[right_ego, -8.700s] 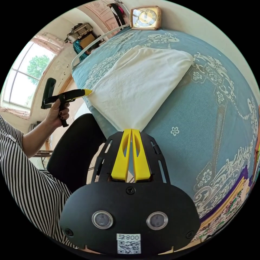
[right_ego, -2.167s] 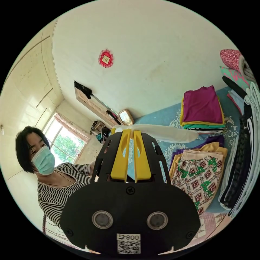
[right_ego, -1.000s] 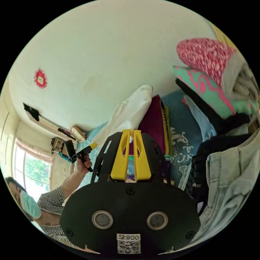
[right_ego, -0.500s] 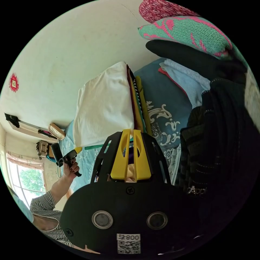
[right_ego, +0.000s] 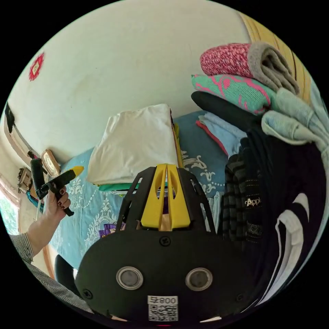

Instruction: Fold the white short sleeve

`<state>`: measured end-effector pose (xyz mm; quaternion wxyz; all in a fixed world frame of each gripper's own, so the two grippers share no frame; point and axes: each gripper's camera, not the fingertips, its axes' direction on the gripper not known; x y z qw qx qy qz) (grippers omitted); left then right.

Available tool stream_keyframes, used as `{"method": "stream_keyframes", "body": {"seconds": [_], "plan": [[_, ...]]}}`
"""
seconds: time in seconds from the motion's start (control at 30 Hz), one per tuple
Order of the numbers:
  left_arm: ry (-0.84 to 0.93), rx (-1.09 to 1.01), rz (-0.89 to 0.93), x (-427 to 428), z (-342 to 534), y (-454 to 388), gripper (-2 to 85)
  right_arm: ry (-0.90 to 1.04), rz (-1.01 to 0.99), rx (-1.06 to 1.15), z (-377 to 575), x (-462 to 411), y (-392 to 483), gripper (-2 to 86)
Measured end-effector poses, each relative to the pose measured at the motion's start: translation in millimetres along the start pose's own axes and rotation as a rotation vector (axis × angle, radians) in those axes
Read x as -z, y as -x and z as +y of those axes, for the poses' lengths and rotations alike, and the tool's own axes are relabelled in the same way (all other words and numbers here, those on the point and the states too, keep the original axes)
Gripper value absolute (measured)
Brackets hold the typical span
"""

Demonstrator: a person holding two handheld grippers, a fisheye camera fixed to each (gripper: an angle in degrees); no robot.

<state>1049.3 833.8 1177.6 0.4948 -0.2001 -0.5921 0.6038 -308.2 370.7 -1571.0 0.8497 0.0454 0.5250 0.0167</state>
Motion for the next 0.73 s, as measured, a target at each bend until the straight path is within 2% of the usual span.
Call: {"method": "stream_keyframes", "body": {"seconds": [0.1,0.17,0.2,0.27,0.43,0.57,0.73], "plan": [[0.072,0.028,-0.067,-20.4,2.6,-1.7,0.2,0.074,0.110,0.067,-13.8,-19.1,45.8,0.0],[0.055,0.073,-0.018,-19.3,6.6,-2.2,0.2,0.222,0.147,0.059,-18.4,-50.2,59.0,0.0],[0.037,0.096,0.018,-15.3,8.9,-5.2,0.2,0.236,0.128,0.043,-18.3,-52.9,60.0,0.0],[-0.003,0.074,0.028,-7.4,11.5,-16.3,0.2,0.174,0.064,-0.045,-16.7,-33.2,66.7,0.1],[0.051,0.005,-0.041,-19.5,11.2,-43.2,0.1,-0.031,0.008,0.047,0.8,28.0,124.5,0.0],[0.027,0.051,-0.002,-17.8,21.7,-60.4,0.1,0.118,0.044,0.055,-3.1,18.3,161.4,0.0],[0.063,-0.076,-0.021,19.7,66.3,-101.8,0.1,-0.030,-0.080,0.083,19.9,105.5,201.2,0.0]]}}
